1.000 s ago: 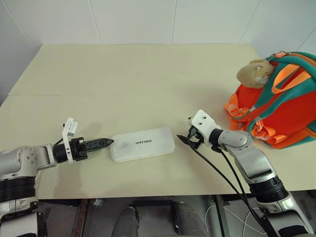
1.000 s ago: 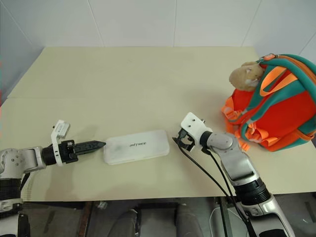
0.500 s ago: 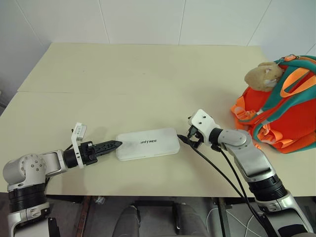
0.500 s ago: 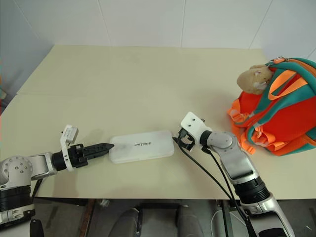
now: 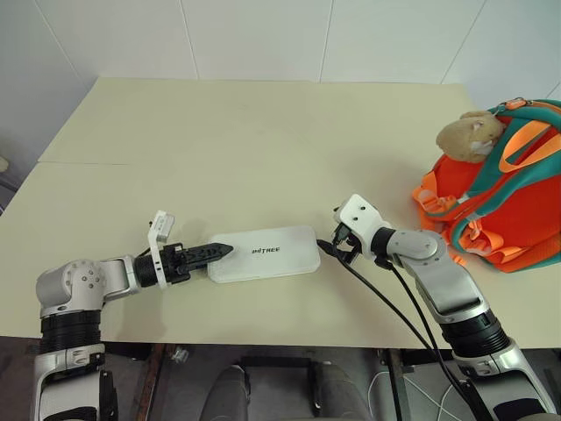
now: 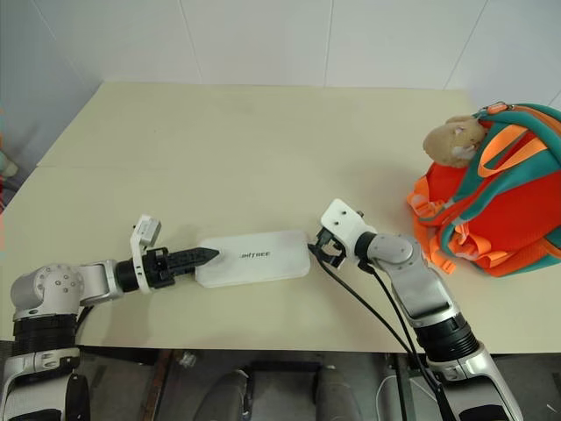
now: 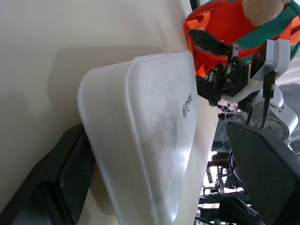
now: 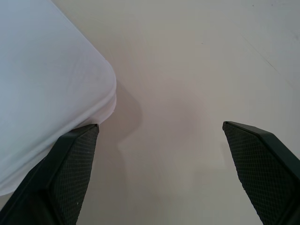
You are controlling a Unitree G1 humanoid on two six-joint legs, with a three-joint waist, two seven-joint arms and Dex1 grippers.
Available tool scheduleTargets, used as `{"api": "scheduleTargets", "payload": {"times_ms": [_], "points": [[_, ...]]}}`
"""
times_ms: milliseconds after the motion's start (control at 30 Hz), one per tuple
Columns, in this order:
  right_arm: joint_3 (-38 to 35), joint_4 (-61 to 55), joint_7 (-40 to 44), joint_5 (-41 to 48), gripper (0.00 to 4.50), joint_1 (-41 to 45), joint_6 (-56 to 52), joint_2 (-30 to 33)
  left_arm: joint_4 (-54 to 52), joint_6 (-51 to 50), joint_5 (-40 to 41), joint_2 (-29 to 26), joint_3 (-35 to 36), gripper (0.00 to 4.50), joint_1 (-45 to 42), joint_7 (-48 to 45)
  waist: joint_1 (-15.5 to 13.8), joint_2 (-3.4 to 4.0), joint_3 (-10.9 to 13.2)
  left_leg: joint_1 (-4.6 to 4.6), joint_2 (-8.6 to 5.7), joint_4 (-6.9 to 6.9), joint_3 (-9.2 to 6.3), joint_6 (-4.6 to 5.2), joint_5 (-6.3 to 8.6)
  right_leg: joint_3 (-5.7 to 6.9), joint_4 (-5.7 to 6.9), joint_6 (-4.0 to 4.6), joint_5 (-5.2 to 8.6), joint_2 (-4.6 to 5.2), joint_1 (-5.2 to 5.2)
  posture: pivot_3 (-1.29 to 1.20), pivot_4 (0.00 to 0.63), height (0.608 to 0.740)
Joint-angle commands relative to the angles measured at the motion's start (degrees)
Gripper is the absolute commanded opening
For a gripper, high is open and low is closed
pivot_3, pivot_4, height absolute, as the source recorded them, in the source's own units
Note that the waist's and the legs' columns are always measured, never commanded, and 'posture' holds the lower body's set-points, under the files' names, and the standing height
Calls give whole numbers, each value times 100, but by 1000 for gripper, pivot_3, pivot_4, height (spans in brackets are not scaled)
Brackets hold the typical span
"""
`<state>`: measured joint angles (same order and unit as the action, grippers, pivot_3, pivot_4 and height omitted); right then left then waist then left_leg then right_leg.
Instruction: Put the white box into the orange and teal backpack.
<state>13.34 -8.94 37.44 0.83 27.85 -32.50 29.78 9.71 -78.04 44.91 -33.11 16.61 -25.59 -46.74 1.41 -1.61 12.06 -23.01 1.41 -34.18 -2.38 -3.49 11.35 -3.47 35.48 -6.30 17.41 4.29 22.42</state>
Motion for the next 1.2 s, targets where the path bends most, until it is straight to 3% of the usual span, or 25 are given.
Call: {"api": "scheduleTargets", "payload": {"times_ms": [33, 267, 400, 667, 800, 1000, 1133, 1200], "points": [[-35, -253, 17, 13, 4500, 38, 44, -31, 211, 8, -135, 183, -434, 4083, 145, 62, -1, 0, 0, -1, -1, 0, 0, 0, 0, 1, -1, 0, 0, 1, 0, 0, 150, 740], [-89, -204, 18, 10, 4500, 90, 43, -1, 178, 271, -108, 135, -470, 1932, 100, -24, 11, -3, 1, -14, 0, 8, 0, -2, 3, 4, -7, -6, -3, 0, 10, 0, 150, 740], [-217, -231, 10, 72, 4500, 120, -25, -22, 182, 387, -109, 72, -514, 1485, 69, -99, 11, -8, -2, -16, 0, 9, -4, -3, 3, 9, -7, -6, -3, 1, 10, 0, 150, 740], [-865, -583, -15, 367, 4500, -26, -426, 215, 305, 615, -293, -320, -1005, 1321, -104, -348, 8, -16, -7, -16, 0, 5, -4, 0, 1, 8, -14, -6, -4, 2, 5, 0, 150, 740], [-1570, -1119, -132, 769, 4500, -271, -959, 257, 430, 789, -414, -530, -1335, 1321, -273, -486, -3, -21, -9, -19, 0, 11, -5, -1, 2, 10, -27, -6, -4, 3, 5, 0, 150, 740], [-3398, -2590, 81, 2184, 4500, -1011, -2578, 476, 613, 1016, -374, -714, -1480, 1316, -698, -654, -23, -21, -9, -27, 1, 16, -4, 2, 7, 10, -44, -6, -4, 7, 6, 0, 150, 740], [-4446, -3068, 139, 2738, 4500, -1510, -3006, 810, 837, 1133, -318, -649, -1388, 1300, -1069, -656, -16, -24, -8, -29, 1, 16, -2, 5, 9, 12, -57, -5, -4, 9, 5, 0, 150, 740], [-5317, -3276, 151, 3038, 4500, -1723, -3243, 922, 1103, 1205, -196, -489, -1158, 1299, -1460, -641, 9, -24, -8, -29, 2, 16, 2, 6, 8, 10, -68, -4, -5, 9, 4, 0, 150, 740]]}}
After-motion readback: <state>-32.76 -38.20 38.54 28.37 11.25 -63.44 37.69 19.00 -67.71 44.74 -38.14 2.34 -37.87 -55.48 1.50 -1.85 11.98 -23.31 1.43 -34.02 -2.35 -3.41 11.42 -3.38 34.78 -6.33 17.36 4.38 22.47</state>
